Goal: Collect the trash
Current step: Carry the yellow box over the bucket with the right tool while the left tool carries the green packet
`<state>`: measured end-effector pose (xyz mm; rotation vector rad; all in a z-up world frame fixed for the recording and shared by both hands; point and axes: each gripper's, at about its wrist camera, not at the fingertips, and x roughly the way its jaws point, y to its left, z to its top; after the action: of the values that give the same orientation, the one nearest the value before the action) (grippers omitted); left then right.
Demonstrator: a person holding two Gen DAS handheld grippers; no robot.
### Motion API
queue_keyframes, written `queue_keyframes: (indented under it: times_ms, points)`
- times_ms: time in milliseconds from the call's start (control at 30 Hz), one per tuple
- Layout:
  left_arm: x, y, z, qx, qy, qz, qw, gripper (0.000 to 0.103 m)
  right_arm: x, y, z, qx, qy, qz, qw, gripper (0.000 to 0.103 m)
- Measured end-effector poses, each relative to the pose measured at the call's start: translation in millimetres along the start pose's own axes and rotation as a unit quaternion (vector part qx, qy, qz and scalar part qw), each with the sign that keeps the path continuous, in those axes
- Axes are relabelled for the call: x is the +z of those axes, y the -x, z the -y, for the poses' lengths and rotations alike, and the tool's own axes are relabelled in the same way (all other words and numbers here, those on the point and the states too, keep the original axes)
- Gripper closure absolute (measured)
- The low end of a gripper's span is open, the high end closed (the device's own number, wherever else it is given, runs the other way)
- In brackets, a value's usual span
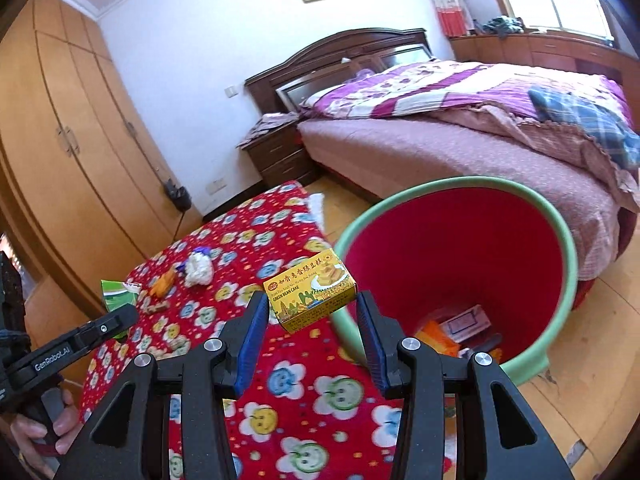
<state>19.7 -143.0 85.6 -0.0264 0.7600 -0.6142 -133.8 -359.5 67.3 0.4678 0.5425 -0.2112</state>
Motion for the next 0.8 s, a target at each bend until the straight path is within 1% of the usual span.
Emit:
queue_keyframes:
  times_ms: [267, 500, 800]
  points:
    - [4, -26, 41, -0.038, -0.034, -0.013, 0.9986, 0.052, 1, 3, 37, -0.029, -0.034, 0.009, 0.999, 0.057]
    - [7, -52, 72, -0.059, -0.062, -0.026, 0.996, 0.052, 0, 5, 71, -0.062, -0.064, 0.016, 0.996, 0.057]
    - [10, -81, 106, -0.082, -0.084, -0.04, 0.9923, 0.052, 2, 1, 95, -0.091, -0.071, 0.018, 0.993, 0.055]
